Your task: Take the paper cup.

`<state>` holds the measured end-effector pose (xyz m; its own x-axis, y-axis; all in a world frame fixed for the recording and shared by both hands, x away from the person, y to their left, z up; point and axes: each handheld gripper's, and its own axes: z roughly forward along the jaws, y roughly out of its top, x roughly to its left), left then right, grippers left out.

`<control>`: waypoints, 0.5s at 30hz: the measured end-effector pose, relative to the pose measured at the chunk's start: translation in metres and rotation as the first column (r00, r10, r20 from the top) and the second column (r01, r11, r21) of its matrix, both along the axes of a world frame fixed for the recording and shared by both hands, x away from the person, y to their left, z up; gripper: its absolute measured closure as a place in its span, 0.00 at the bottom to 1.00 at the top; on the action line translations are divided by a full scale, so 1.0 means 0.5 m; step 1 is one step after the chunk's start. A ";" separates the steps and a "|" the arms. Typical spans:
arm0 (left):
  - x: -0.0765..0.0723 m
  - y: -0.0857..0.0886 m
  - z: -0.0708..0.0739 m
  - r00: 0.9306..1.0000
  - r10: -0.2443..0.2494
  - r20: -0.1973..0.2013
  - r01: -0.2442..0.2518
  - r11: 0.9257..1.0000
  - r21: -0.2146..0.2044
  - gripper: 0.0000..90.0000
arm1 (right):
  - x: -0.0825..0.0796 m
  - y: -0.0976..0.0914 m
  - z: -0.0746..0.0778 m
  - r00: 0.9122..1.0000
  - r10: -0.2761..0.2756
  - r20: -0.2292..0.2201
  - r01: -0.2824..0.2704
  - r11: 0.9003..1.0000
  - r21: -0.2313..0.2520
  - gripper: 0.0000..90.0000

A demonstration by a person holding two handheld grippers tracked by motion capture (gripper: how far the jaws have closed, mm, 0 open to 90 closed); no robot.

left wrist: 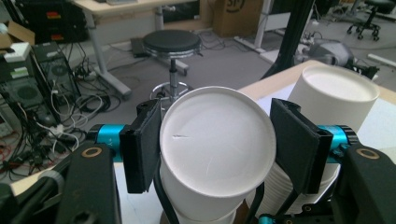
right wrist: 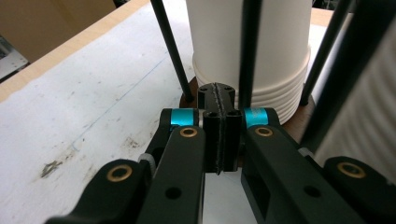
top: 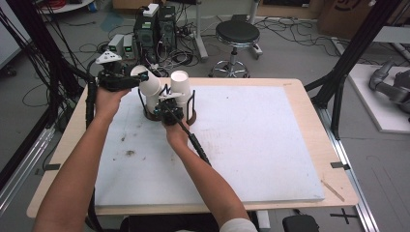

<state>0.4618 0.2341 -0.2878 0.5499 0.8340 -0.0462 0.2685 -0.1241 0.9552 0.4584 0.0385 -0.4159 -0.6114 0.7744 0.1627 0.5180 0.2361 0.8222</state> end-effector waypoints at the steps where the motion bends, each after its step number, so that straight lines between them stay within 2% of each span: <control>1: -0.007 0.006 0.008 1.000 0.006 0.005 -0.006 1.000 0.001 0.40 | -0.001 -0.007 0.005 1.000 0.022 0.006 -0.022 1.000 0.003 1.00; 6: -0.025 0.026 0.022 1.000 0.008 -0.008 -0.008 1.000 -0.011 0.40 | -0.013 -0.027 0.022 0.995 0.094 0.023 -0.094 0.996 0.003 1.00; 9: -0.041 0.029 0.033 1.000 -0.010 -0.019 0.010 1.000 -0.005 0.40 | -0.020 -0.044 0.034 0.987 0.157 0.018 -0.158 0.987 0.022 0.88; 12: -0.060 0.027 0.041 0.999 -0.032 -0.038 0.033 0.999 0.015 0.40 | -0.031 -0.065 0.047 0.974 0.224 0.023 -0.225 0.974 0.029 0.75; 14: -0.077 0.023 0.043 0.998 -0.048 -0.050 0.050 0.998 0.031 0.40 | -0.041 -0.081 0.058 0.965 0.257 0.047 -0.258 0.966 0.024 0.65; 15: -0.087 0.022 0.043 0.997 -0.059 -0.055 0.061 0.997 0.042 0.40 | -0.046 -0.091 0.063 0.960 0.273 0.067 -0.274 0.962 0.006 0.62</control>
<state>0.4185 0.2449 -0.2662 0.5968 0.8013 -0.0413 0.3100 -0.1828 0.9330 0.4355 -0.0068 -0.3846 -0.8090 0.5741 0.1260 0.3811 0.3491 0.8561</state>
